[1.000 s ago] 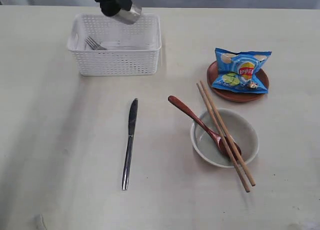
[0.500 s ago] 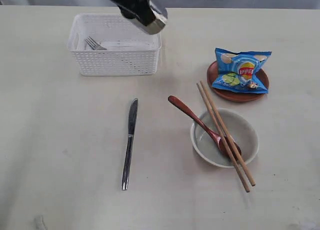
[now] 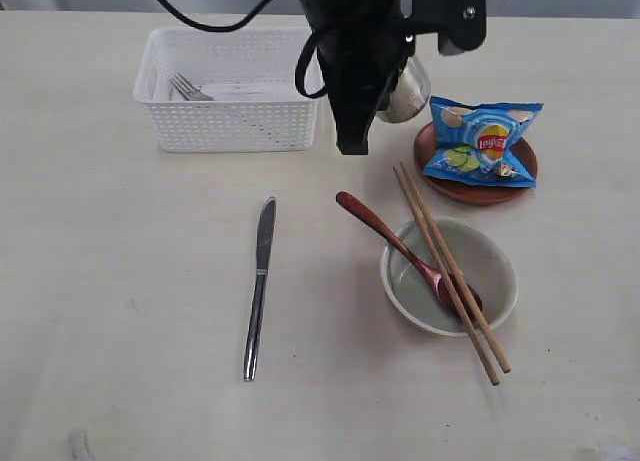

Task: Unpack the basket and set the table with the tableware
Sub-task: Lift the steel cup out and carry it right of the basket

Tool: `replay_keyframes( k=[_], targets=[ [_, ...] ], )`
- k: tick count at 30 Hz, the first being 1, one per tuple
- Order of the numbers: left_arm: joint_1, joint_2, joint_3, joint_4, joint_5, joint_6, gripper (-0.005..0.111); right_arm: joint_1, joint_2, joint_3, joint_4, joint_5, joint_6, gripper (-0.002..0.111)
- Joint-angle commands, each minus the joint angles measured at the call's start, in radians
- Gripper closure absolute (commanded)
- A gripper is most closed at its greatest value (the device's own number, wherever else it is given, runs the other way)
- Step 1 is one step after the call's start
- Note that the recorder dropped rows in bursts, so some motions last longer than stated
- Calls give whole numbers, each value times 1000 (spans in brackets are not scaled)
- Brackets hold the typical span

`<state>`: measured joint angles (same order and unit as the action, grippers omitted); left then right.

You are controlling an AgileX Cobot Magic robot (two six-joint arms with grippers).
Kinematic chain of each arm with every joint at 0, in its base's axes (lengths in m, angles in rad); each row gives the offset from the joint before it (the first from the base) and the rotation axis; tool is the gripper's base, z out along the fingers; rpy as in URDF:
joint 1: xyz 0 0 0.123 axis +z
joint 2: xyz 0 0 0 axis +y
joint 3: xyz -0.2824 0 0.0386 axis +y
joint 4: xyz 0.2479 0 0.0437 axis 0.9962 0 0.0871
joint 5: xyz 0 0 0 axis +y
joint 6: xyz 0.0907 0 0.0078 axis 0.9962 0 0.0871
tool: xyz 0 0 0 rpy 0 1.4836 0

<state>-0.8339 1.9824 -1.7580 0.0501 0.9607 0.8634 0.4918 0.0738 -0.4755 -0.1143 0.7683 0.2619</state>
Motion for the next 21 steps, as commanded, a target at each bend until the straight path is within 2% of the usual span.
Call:
replay_keyframes(
  k=[1,5,15,21],
  targets=[
    [-6,49,5,108,15,-12,107,2,-1,1,0,1,-4,108],
    [-6,89,5,173,41,-69,107,2,-1,1,0,1,-4,108],
    [-6,99,5,159,123,-59,107,2,-1,1,0,1,-4,108],
    [-5,118,5,68,170,-32,107,2,-1,1,0,1,-4,108]
  ],
)
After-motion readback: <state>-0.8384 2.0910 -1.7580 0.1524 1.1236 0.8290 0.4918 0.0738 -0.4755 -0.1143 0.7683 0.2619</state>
